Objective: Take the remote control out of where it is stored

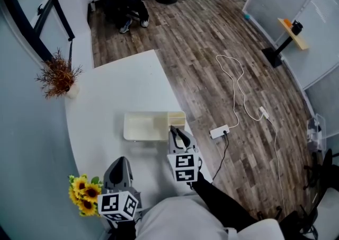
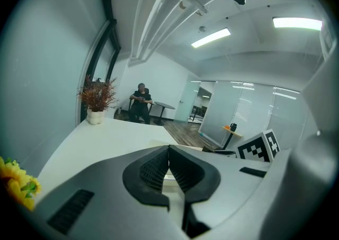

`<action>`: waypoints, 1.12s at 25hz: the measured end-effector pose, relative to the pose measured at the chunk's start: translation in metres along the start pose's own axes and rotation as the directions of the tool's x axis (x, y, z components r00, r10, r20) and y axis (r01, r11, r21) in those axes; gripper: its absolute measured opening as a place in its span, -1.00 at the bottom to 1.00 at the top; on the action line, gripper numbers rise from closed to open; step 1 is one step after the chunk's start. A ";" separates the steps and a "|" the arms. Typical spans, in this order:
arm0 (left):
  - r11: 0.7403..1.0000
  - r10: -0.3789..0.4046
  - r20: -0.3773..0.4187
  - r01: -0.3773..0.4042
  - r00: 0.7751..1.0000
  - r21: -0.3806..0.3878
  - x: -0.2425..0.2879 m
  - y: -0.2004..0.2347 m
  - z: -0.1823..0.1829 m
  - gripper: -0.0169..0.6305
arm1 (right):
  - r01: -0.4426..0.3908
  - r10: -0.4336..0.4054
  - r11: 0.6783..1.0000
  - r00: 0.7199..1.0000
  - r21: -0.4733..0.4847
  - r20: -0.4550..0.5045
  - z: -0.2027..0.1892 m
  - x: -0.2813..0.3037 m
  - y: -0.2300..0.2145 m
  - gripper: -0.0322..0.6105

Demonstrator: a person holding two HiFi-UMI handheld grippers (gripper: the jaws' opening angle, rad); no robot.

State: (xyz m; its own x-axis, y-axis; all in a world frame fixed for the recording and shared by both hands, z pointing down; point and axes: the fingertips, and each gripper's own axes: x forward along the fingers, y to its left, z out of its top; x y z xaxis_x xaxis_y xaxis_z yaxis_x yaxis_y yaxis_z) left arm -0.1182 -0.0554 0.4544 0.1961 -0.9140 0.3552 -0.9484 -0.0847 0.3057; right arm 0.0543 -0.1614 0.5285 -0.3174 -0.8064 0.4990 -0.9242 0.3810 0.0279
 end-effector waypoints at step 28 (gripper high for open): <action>1.000 -0.008 0.005 0.008 1.000 0.004 -0.001 -0.013 -0.003 -0.92 | -0.023 0.022 0.999 0.999 0.026 0.041 0.010 -0.014 -0.012 -0.67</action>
State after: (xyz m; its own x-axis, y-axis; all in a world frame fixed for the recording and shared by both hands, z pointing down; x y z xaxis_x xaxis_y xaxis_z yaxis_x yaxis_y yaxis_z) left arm -0.1059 -0.0517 0.4528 0.2021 -0.9155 0.3480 -0.9478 -0.0932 0.3051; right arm 0.0674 -0.1589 0.5124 -0.3459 -0.8156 0.4638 -0.9218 0.3876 -0.0060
